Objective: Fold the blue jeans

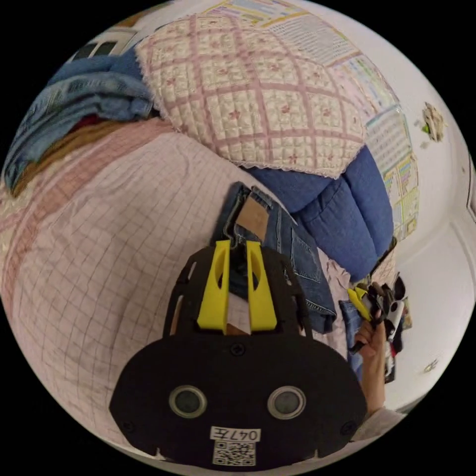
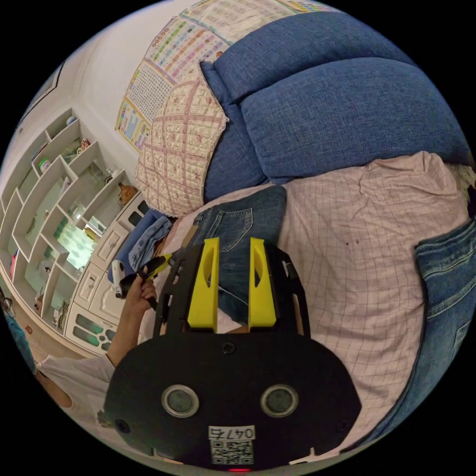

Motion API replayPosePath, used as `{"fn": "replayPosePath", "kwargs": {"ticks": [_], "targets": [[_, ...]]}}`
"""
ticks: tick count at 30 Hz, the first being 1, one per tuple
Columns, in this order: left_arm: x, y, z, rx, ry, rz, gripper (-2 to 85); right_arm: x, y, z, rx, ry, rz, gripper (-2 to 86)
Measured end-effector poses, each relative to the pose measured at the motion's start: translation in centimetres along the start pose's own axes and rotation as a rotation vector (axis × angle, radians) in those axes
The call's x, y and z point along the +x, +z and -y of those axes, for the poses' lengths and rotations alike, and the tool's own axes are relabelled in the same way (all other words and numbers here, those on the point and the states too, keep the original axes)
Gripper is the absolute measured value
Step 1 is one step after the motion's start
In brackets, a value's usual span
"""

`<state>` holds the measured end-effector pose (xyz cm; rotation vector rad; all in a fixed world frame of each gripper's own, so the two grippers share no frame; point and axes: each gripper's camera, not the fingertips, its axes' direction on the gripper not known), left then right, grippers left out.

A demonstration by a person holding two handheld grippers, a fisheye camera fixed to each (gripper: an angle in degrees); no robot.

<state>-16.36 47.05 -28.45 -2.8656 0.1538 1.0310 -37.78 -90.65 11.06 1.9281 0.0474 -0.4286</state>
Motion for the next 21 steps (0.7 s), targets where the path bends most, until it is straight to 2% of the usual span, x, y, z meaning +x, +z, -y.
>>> {"fn": "replayPosePath", "kwargs": {"ticks": [7,9,10,11,13,17,21], "targets": [[-0.5,-1.9,-3.8,0.203,0.453,0.187,2.3,1.6,2.8,-0.6,-0.039,-0.01,-0.03,5.4],[-6.6,-0.5,-5.3,0.182,0.343,0.188,2.5,1.8,3.6,-0.7,-0.056,-0.028,-0.051,5.8],[-12.2,2.1,-5.9,0.1,0.237,0.176,2.9,2.0,4.3,-0.7,-0.073,-0.036,-0.074,6.3],[-17.6,5.1,-6.2,0.006,0.133,0.142,3.5,2.4,5.1,-0.6,-0.089,-0.036,-0.093,7.0],[-23.7,6.6,-6.2,-0.024,0.026,0.041,4.7,3.2,6.5,-0.3,-0.116,-0.032,-0.104,8.2],[-32.5,9.2,-5.5,-0.092,-0.117,-0.037,12.5,5.5,9.9,1.3,-0.176,0.005,-0.101,10.9],[-40.4,13.8,-6.4,-0.174,-0.21,-0.138,14.6,7.7,12.6,2.4,-0.238,0.047,-0.077,11.5]]}}
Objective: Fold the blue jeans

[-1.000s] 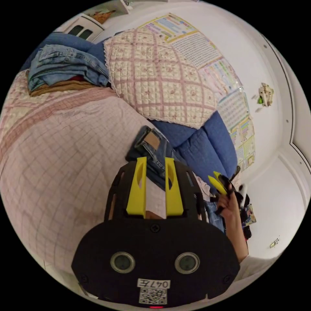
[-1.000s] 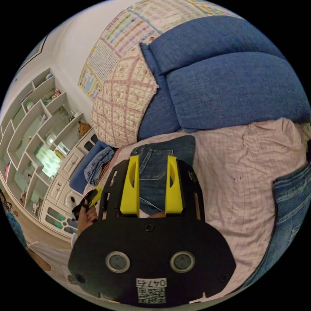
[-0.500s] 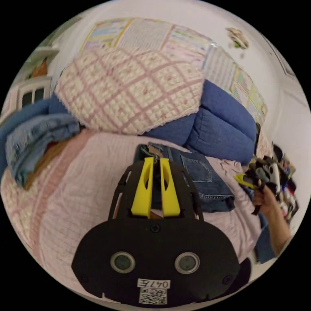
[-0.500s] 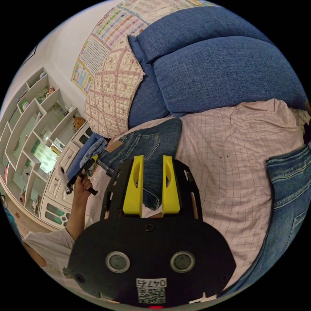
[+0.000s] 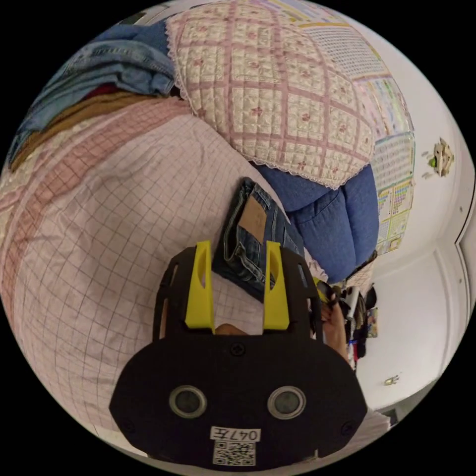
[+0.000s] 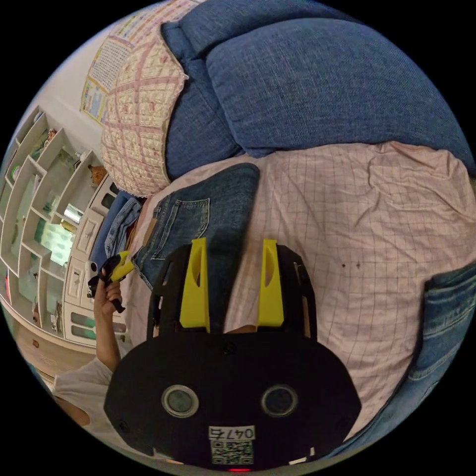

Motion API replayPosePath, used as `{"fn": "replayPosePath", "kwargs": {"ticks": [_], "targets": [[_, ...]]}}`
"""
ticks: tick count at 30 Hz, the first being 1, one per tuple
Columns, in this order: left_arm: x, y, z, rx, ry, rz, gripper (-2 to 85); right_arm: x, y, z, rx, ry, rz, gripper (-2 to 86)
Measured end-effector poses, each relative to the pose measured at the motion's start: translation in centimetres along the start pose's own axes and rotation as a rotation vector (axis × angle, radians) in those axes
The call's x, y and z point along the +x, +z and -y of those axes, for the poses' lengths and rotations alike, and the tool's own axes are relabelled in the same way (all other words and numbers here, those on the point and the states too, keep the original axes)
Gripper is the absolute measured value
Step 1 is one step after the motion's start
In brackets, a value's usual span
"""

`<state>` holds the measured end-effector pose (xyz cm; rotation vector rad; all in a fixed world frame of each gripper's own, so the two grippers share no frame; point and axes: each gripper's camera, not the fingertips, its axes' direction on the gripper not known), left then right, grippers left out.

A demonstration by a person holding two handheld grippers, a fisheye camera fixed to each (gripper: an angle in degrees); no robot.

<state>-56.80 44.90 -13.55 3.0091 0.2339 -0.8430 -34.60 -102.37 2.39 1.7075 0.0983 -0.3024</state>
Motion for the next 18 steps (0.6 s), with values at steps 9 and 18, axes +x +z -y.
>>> {"fn": "replayPosePath", "kwargs": {"ticks": [9,18], "targets": [[-13.3,8.9,-2.0,-0.122,-0.052,-0.058,13.6,3.2,1.6,0.1,-0.05,0.041,0.098,10.9],[-20.0,15.8,-4.4,-0.174,-0.096,-0.078,14.0,7.1,-1.5,-1.9,-0.046,0.105,0.201,10.0]]}}
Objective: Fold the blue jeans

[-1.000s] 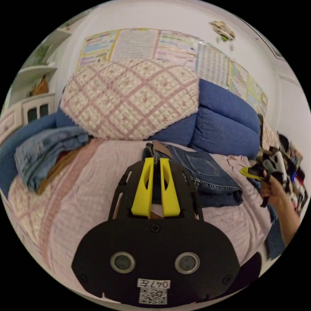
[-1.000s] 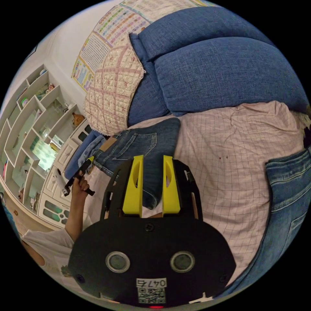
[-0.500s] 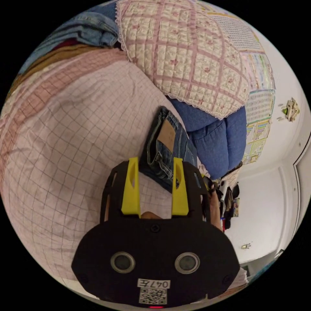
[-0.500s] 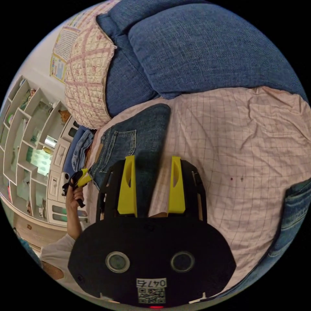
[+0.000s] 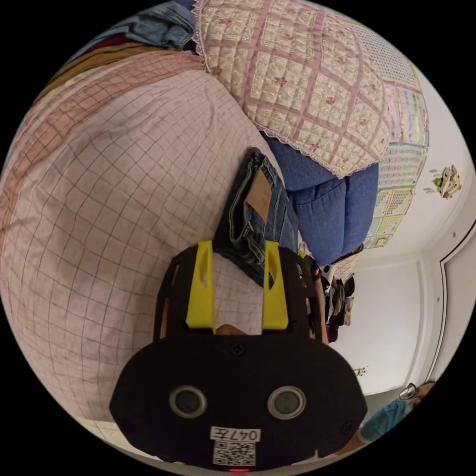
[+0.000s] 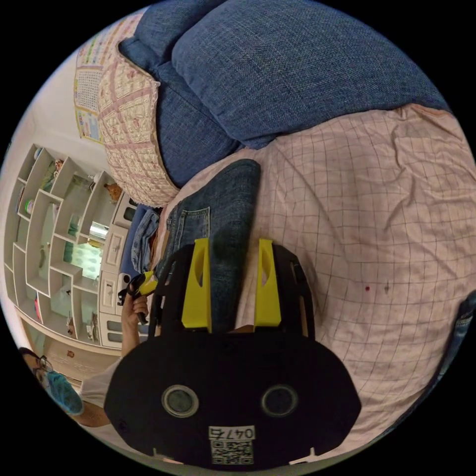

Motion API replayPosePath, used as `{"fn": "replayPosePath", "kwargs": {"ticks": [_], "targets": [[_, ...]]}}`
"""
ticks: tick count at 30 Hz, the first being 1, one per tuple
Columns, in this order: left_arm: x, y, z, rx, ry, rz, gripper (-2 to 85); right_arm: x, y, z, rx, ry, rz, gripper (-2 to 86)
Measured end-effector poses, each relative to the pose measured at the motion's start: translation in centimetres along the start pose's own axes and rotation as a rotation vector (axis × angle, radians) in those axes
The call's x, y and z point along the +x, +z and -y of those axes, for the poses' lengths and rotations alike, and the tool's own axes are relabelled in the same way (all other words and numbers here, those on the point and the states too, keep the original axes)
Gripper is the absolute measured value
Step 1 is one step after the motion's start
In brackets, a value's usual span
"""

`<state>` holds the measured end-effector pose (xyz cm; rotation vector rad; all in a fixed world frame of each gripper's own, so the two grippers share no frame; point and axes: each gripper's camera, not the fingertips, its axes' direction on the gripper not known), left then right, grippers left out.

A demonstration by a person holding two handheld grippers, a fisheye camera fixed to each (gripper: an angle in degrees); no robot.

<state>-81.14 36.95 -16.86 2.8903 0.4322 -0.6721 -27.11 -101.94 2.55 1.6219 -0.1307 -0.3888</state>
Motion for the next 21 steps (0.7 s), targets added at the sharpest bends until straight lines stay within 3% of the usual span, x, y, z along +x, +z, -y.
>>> {"fn": "replayPosePath", "kwargs": {"ticks": [9,12,17,21], "targets": [[-0.1,9.1,-0.7,-0.04,-0.026,-0.025,12.7,0.4,-5.9,-2.5,0.003,0.013,0.046,7.2],[2.8,11.7,-2.1,-0.054,0.061,-0.005,9.4,-1.7,-8.6,-3.6,-0.005,-0.073,-0.051,2.0],[11.4,13.8,-7.9,0.069,0.214,0.009,6.2,-9.4,-15.5,-8.0,0.071,-0.295,-0.32,-0.5],[21.7,14.2,-13.1,0.131,0.348,0.041,5.9,-14.6,-23.2,-12.9,0.173,-0.41,-0.257,-0.6]]}}
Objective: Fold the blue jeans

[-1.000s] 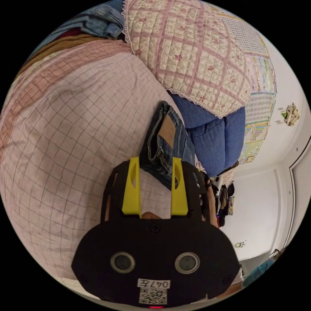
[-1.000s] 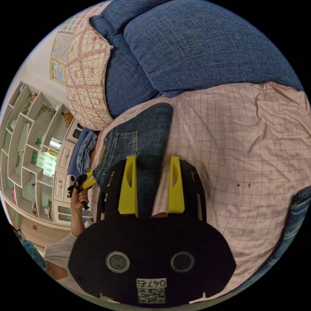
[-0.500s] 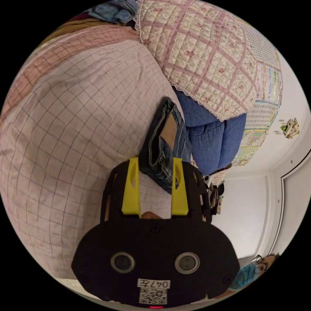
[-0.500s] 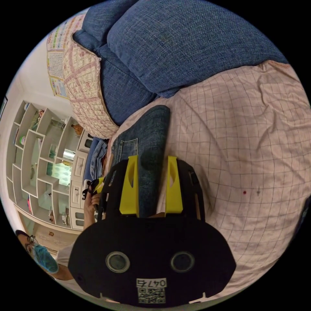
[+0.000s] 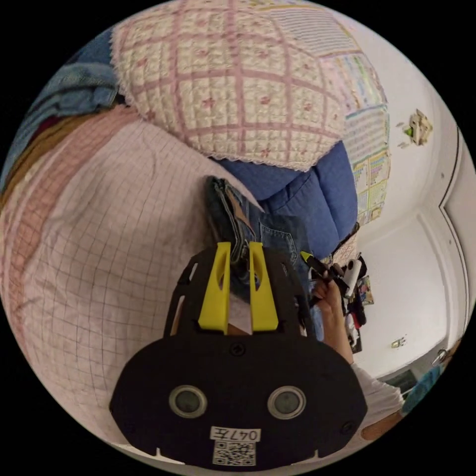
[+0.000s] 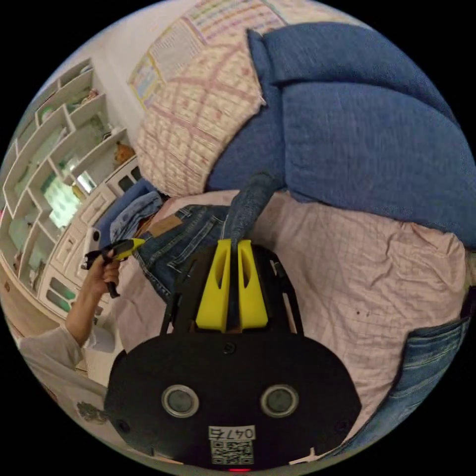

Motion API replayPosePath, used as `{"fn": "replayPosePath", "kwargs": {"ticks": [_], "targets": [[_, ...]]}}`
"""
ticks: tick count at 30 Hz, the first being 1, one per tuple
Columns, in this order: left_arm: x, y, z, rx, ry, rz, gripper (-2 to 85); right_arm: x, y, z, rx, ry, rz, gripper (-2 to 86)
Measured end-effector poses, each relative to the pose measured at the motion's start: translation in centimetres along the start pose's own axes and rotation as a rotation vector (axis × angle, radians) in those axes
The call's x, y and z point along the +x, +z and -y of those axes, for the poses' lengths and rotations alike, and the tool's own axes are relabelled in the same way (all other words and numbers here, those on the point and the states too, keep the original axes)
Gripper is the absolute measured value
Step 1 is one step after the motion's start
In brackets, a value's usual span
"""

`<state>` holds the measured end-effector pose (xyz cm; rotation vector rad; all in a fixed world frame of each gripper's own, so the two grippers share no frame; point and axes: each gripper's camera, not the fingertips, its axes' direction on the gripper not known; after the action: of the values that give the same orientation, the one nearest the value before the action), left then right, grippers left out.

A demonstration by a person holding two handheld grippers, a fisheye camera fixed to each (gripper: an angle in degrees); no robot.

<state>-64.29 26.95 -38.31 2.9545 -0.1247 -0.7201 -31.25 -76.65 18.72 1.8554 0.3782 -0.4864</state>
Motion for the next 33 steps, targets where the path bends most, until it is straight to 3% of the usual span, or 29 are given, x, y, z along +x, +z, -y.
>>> {"fn": "replayPosePath", "kwargs": {"ticks": [4,9,12,17,22,26,29,33], "targets": [[16.3,-2.7,-3.7,0.058,0.185,-0.005,5.7,-6.6,-13.4,-6.2,0.107,-0.178,-0.15,-0.6],[35.1,-1.0,-11.8,0.015,0.344,-0.161,5.4,-7.3,-30.0,-20.4,0.293,-0.086,-0.136,-0.6],[45.5,7.2,-16.8,-0.114,0.363,-0.326,5.4,-5.7,-39.5,-28.8,0.366,0.036,-0.183,-0.6],[65.5,28.1,-23.9,-0.298,0.417,-0.52,5.3,-5.5,-54.3,-39.4,0.438,0.096,-0.527,-0.7],[86.5,48.5,-27.6,-0.424,0.56,-0.528,5.7,-1.7,-63.2,-46.8,0.512,0.302,-0.733,-0.6],[92.0,63.7,-31.6,-0.448,0.49,-0.251,4.6,5.5,-63.0,-53.1,0.482,0.584,-0.946,-0.5],[93.0,62.7,-36.7,-0.479,0.508,-0.381,5.4,9.3,-62.3,-57.2,0.405,0.784,-0.919,-0.1],[92.8,53.4,-40.8,-0.436,0.603,-0.342,5.3,9.5,-64.8,-60.4,0.506,0.778,-0.831,2.0]]}}
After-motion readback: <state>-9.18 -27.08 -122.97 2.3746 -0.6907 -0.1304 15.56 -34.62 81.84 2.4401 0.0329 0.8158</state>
